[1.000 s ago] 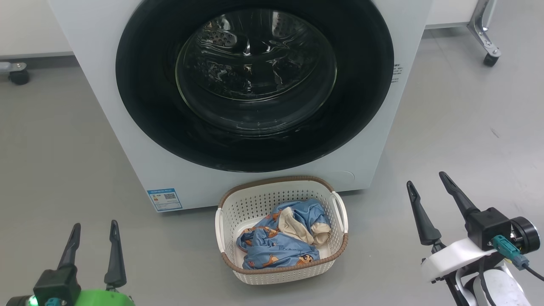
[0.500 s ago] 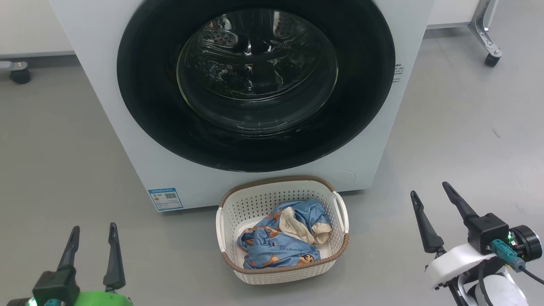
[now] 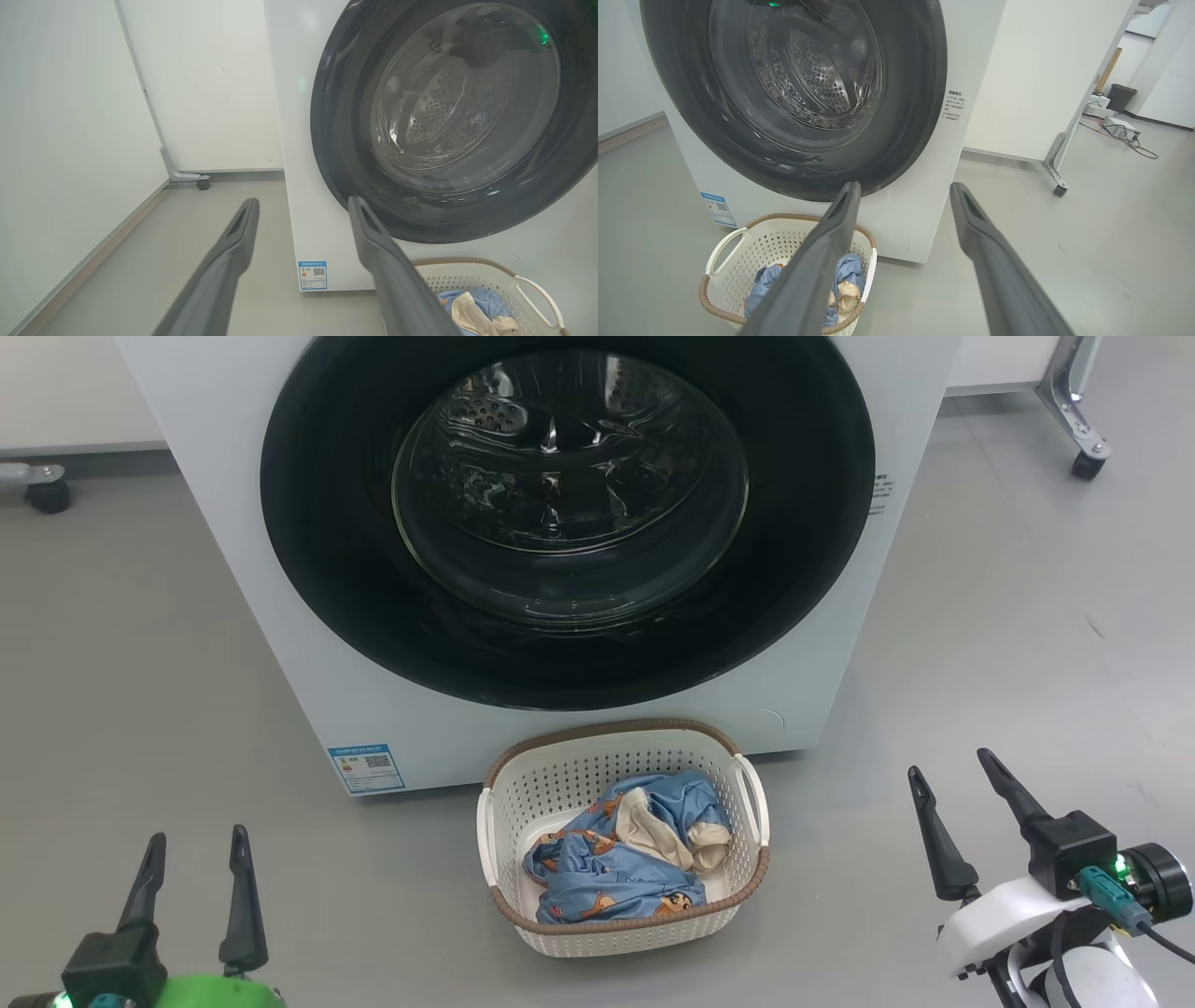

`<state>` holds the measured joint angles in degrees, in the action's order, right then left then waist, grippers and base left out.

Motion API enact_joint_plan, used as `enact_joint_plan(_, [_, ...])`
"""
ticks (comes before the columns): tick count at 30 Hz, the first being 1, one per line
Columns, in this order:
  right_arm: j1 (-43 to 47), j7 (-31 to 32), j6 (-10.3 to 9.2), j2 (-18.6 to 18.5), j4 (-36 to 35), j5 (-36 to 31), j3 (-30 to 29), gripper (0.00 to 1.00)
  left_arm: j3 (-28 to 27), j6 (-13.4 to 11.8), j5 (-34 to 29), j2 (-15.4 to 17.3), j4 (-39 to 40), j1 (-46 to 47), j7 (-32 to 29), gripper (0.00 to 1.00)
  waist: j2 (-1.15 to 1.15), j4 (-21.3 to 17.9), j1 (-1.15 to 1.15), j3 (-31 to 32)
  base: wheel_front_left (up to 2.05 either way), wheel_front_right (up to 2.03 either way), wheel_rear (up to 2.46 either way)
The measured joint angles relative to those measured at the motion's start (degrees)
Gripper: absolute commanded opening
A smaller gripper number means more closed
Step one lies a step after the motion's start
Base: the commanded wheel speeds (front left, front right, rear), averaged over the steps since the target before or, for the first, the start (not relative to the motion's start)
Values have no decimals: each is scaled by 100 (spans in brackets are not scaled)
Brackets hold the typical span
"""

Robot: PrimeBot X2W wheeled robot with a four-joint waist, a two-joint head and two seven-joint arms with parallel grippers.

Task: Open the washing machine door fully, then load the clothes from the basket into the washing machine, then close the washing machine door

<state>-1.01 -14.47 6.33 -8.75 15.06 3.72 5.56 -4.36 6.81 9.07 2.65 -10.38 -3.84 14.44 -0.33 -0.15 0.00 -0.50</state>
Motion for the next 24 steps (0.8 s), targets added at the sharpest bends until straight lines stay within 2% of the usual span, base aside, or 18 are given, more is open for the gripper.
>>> enact_joint_plan(12, [-6, 0, 1, 81, 16, -25, -4, 100, -38, 24, -48, -7, -18, 3, 0, 100, 0, -8, 0, -28, 17, 17, -35])
enact_joint_plan(24, [-14, 0, 2, 107, 20, -33, -10, 100, -76, 26, -48, -8, -20, 6, 0, 100, 0, -48, 0, -37, 44, 44, -88])
